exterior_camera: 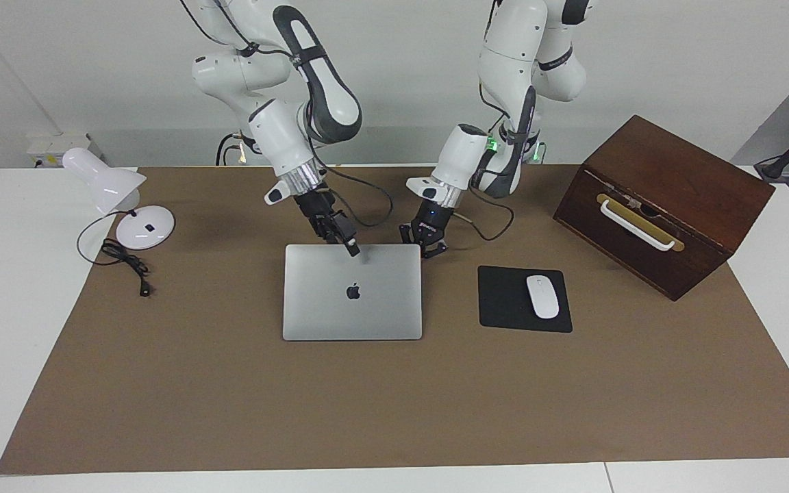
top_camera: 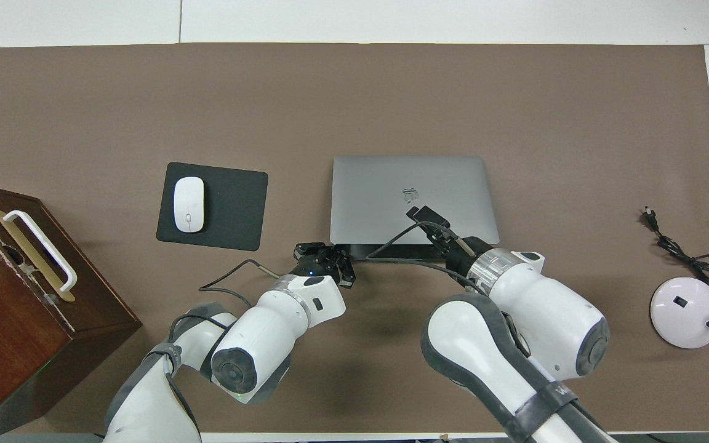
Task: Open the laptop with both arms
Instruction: 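Lift the laptop lid edge with the right gripper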
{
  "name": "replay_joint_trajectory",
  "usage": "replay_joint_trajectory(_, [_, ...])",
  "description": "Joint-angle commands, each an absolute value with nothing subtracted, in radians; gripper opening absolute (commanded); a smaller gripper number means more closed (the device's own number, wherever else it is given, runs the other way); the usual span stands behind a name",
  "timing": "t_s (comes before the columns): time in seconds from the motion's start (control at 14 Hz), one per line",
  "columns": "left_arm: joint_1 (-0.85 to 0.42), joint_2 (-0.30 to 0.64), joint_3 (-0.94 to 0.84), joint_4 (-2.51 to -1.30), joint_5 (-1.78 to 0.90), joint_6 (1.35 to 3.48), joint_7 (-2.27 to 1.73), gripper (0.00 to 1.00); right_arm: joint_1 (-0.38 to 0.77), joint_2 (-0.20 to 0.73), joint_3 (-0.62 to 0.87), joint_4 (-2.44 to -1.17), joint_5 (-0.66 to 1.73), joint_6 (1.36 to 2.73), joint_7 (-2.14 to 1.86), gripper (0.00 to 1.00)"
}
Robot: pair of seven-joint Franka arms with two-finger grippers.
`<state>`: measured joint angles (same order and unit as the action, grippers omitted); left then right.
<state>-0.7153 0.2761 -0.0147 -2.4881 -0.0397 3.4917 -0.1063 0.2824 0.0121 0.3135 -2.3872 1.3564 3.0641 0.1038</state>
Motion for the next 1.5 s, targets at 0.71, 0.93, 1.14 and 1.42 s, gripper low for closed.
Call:
replay_joint_trajectory(0.71, [-0.721,0.344,0.002,-2.461,-0.044,3.504,-0.089,0.00,0.276,0.121,0.318,-2.223,1.370,3.079,0.072,1.00])
replay_joint_trajectory(0.93, [-0.721,0.344,0.002,-2.459,-0.044,3.504,-0.089,0.00,0.282,0.159,0.318,-2.186,1.370,3.082,0.074,1.00])
replay_joint_trajectory(1.14, [-0.721,0.344,0.002,-2.459,-0.043,3.504,-0.089,0.00,0.279,0.179,0.318,-2.154,1.368,3.077,0.071,1.00])
replay_joint_trajectory(1.42, [-0.721,0.345,0.002,-2.459,-0.043,3.504,-0.087,0.00,0.278,0.184,0.318,-2.138,1.368,3.076,0.071,1.00])
